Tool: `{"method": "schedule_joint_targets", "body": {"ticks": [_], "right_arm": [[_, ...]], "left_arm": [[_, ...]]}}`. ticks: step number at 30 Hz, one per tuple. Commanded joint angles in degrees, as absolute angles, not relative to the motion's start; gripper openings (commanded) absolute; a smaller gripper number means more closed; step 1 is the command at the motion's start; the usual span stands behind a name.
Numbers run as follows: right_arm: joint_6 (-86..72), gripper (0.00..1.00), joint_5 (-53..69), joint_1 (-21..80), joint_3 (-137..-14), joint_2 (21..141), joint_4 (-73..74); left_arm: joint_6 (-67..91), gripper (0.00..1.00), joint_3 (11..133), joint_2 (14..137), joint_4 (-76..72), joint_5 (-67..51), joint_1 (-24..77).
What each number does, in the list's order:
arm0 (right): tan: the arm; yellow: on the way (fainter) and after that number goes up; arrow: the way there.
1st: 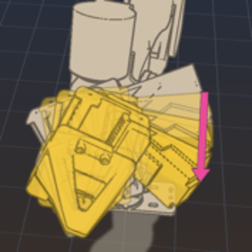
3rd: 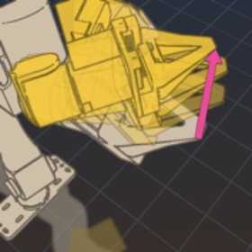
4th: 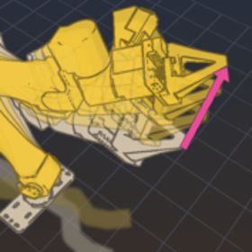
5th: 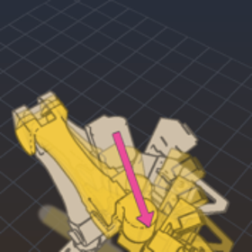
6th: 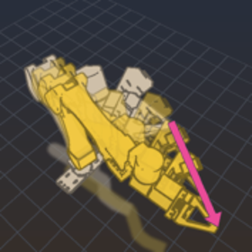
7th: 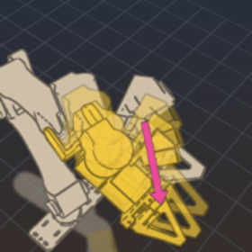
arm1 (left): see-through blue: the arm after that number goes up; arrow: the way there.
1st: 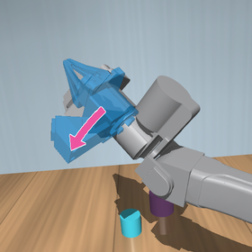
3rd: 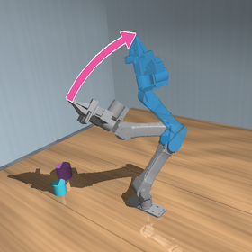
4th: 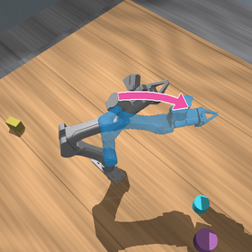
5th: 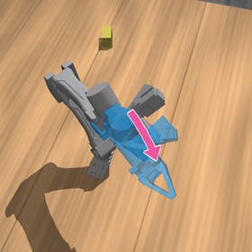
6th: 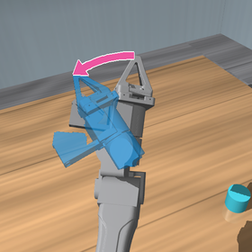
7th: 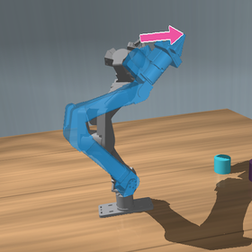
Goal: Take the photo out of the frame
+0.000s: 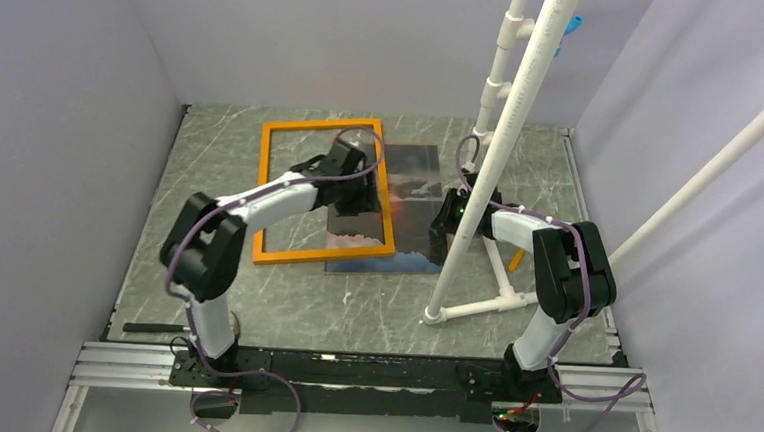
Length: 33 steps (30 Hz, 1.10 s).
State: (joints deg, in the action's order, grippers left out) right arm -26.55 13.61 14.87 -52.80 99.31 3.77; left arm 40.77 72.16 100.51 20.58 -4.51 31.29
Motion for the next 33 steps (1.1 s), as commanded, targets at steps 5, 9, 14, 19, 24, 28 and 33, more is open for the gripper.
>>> {"method": "schedule_joint_targets", "body": {"ticks": [5,9,14,19,24,28,33], "right_arm": [[-29.0,0.24,18.6,12.3,-50.0,98.1,-3.9],[-29.3,0.24,19.5,12.1,-49.9,98.6,-4.3],[-29.4,0.23,19.8,12.0,-49.8,98.6,-4.5],[-29.3,0.23,20.1,11.9,-49.8,98.7,-4.5],[-29.3,0.23,20.1,11.9,-49.7,99.2,-4.7],[-29.3,0.23,20.1,11.9,-49.8,99.7,-4.6],[-29.1,0.23,20.2,11.9,-49.8,99.7,-4.6]], "left_arm": [[43.7,0.57,90.2,114.9,27.0,1.9,37.1],[44.9,0.54,93.7,120.0,26.8,1.0,38.2],[46.2,0.51,96.8,123.6,29.1,3.1,39.1],[46.5,0.45,95.6,123.9,28.4,5.0,39.6],[45.8,0.17,95.7,123.0,30.0,6.8,39.6],[43.6,0.01,95.2,120.0,31.5,7.6,39.1],[42.0,0.00,91.0,114.0,32.9,8.1,36.9]]}}
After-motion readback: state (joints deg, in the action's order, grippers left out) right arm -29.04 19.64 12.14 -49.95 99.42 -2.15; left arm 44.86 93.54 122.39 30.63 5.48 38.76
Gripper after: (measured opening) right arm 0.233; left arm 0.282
